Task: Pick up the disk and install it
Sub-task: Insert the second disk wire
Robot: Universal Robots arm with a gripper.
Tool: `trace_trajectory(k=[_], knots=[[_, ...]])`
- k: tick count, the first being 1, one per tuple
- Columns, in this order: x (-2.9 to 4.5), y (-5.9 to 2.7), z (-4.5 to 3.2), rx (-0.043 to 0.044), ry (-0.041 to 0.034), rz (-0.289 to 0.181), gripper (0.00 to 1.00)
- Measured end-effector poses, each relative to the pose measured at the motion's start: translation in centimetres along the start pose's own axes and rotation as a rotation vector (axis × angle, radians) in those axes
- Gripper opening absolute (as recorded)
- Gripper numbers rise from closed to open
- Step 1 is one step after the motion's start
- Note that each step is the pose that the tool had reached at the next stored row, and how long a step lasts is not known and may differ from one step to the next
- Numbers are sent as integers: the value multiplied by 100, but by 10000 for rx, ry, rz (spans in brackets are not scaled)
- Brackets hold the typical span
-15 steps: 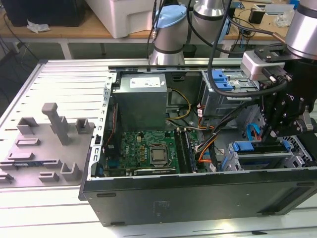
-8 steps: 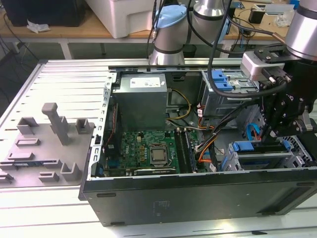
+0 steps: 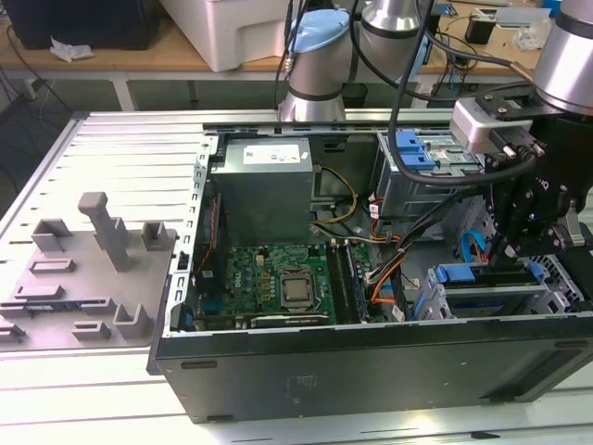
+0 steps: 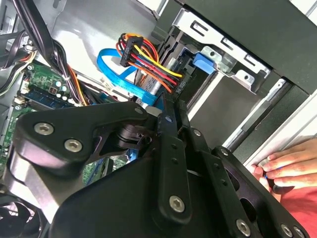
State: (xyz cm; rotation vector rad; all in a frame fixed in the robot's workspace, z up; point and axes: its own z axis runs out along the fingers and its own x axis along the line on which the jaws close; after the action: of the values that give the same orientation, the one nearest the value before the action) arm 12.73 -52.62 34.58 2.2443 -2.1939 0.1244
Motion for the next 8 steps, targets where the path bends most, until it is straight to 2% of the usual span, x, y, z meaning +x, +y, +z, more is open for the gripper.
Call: trace_trajectory(k=[8], knots=[[1,11,12,-1,1,17,16]])
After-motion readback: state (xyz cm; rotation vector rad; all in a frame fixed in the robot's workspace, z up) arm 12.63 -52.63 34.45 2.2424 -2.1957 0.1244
